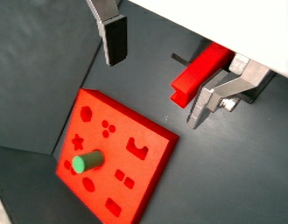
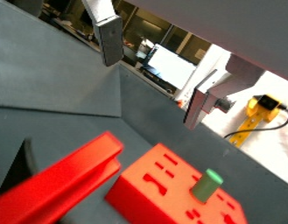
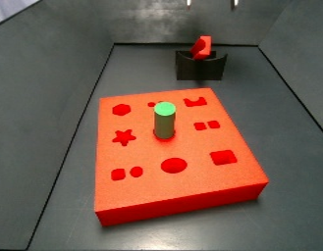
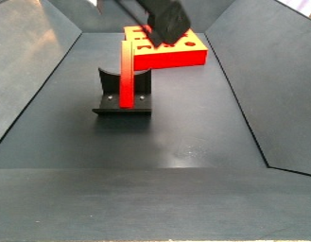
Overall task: Pick up the arch object. Move up. Place the arch object on the fixture. Regrasp the arch object. Move to above the board. Insert the arch object.
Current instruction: Regrasp the arch object.
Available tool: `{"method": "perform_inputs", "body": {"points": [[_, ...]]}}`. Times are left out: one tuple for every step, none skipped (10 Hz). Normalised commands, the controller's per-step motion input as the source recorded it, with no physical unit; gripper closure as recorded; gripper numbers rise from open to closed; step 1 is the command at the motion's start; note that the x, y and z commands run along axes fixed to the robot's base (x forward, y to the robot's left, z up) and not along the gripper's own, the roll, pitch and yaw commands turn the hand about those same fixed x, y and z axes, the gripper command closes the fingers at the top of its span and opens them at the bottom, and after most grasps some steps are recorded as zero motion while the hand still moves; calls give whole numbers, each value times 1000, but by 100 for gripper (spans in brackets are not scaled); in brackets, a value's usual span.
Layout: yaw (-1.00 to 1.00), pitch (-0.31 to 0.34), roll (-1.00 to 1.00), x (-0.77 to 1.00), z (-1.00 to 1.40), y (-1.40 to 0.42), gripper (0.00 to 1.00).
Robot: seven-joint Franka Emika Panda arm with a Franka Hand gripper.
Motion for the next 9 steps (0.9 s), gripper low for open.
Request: {"method": "perform_inputs", "body": {"points": [[24,74,1000,158,776,-673,0],[24,74,1000,151,661,-631,0],[23,71,1000,103,576,-543,0],[22,65,1000,7,269,-215,0],[21,64,1000,-7,142,-133,0],[20,63,1000,-1,55,-90,0],[20,62,1000,-10,49,-49,0],[19,59,1000,-15,34,-41,0],[20,57,1000,-15,25,-37,0]]}}
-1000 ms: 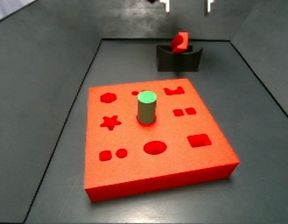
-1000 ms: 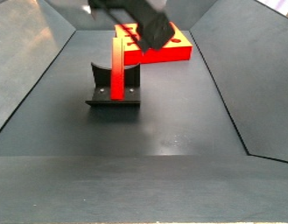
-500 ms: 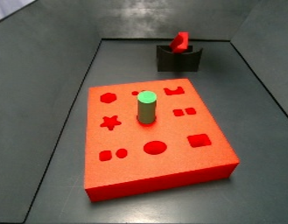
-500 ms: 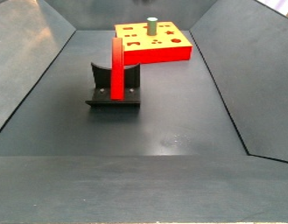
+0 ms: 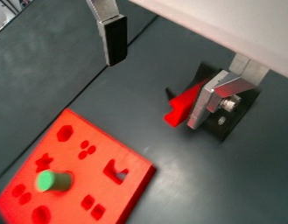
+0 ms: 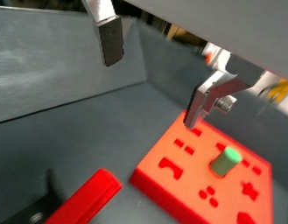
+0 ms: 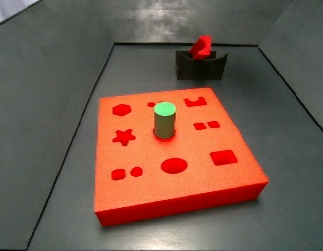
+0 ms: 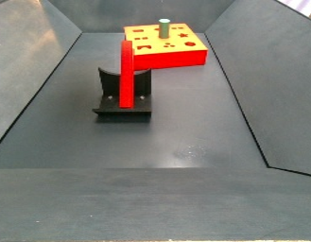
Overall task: Pick up the arch object. Move up. Place the arch object on the fixture. Regrasp the arch object. Move to above the board. Insert the arch object.
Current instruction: Regrasp the arch object.
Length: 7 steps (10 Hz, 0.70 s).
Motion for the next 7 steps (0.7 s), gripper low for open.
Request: {"method": "perform_inputs", "body": {"points": [[19,54,1000,-16,17,-26,0],[20,51,1000,-14,20,-21,0],[20,49,1000,-10,14,-24,0],[21,46,1000,0,8,-22,0],[23,43,1000,9,8,-20,0],[24,44,1000,12,9,-17,0],[26,50,1000,13,9,-18,0]]}}
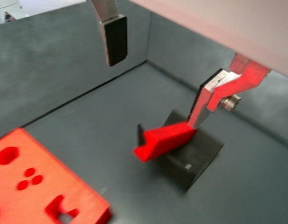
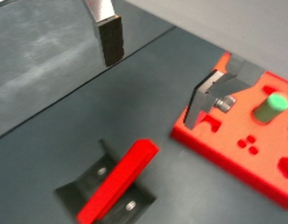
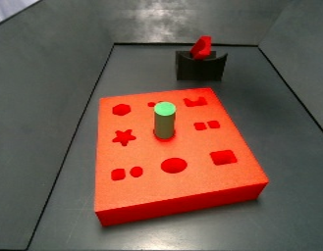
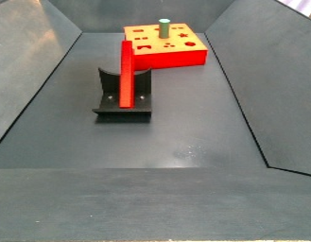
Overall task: Pick up the arch object. Move up. Place the arch object on the fixture. Regrasp the arch object. Move to above the board. Insert the arch object.
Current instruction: Regrasp the arch object.
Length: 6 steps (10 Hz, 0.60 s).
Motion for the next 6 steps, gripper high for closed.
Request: {"method": "perform_inputs", "body": {"points": [[28,54,1000,15,8,-17,0],[32,67,1000,25,11,-22,0],[35,76,1000,40,6,-25,0],[42,92,1000,56,1,-27,0],[45,102,1000,66,3,-30,0],[57,125,1000,79,6,-32,0]]}}
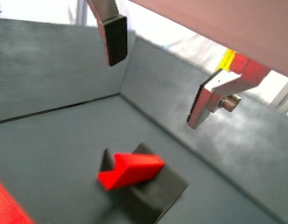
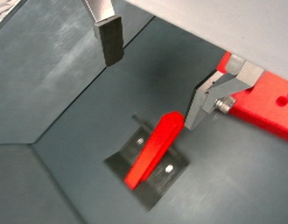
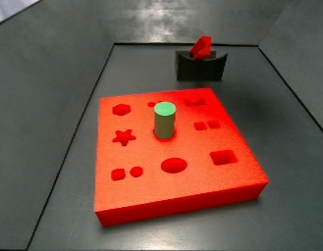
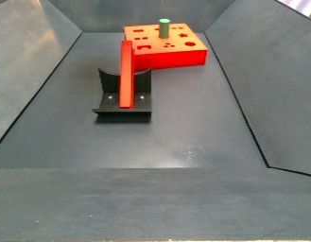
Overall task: Pick up the arch object. Move up. Place the arch object on the fixture. Regrasp the arch object. Move to above the board. Insert the arch object.
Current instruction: Regrasp the arch object.
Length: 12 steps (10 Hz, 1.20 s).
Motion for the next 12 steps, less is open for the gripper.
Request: {"method": "perform_inputs", "body": {"points": [[69,144,1000,87,2,-36,0],[90,171,1000,96,-3,-40,0],[104,186,1000,98,-3,-41,0],[145,216,1000,96,-2,-45,0],[192,240,1000,96,-6,-46,0],[227,214,774,103,-5,-48,0],[239,190,644,105,-6,-50,0],[255,137,396,103,-4,-49,0],[258,94,272,96,4,-37,0],[245,39,196,82,-1,-39,0],[234,14,179,81,-6,-41,0],[226,-31,115,32,-1000,45,0]]}}
